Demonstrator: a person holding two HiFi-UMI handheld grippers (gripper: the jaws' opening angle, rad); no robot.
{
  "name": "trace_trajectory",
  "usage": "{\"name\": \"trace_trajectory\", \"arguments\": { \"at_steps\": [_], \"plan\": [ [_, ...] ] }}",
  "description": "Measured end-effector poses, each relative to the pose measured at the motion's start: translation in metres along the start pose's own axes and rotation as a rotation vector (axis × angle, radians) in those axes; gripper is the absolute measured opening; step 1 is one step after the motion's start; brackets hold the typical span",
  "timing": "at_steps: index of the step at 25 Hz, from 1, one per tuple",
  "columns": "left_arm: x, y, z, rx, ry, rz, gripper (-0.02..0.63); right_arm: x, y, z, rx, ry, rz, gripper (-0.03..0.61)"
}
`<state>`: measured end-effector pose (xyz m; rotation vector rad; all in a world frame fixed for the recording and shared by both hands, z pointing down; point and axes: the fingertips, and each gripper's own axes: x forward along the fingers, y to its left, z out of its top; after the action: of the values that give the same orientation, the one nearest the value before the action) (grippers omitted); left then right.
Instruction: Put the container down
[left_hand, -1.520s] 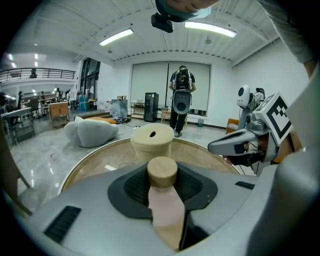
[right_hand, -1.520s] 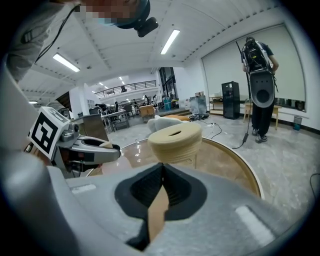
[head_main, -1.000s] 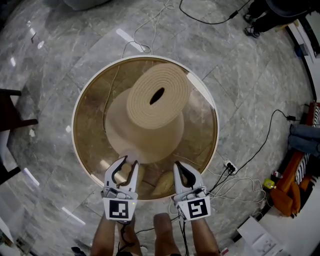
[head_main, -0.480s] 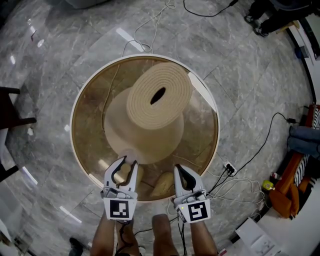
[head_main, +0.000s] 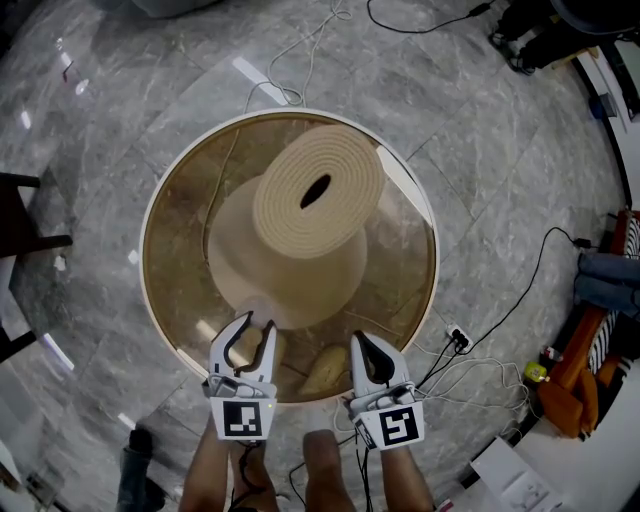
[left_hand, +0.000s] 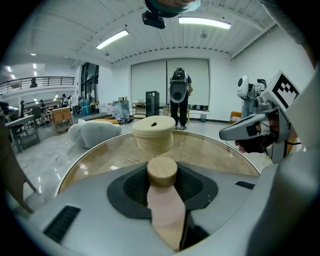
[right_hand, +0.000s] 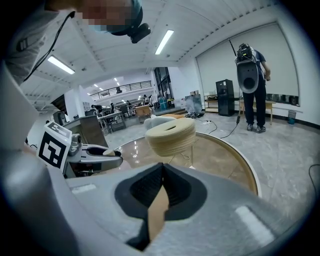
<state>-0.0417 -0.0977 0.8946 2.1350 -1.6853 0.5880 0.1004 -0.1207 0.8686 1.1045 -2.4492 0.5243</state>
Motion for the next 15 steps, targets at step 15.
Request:
{"name": "trace_trajectory", "arguments": {
  "at_steps": [15],
  "plan": [
    [-0.018,-0.003,0.033,0.048,-0.077,-0.022,0.239,-0.023,0.005,0.022,-0.027,-0.025,-0.004,0.0]
  ]
}}
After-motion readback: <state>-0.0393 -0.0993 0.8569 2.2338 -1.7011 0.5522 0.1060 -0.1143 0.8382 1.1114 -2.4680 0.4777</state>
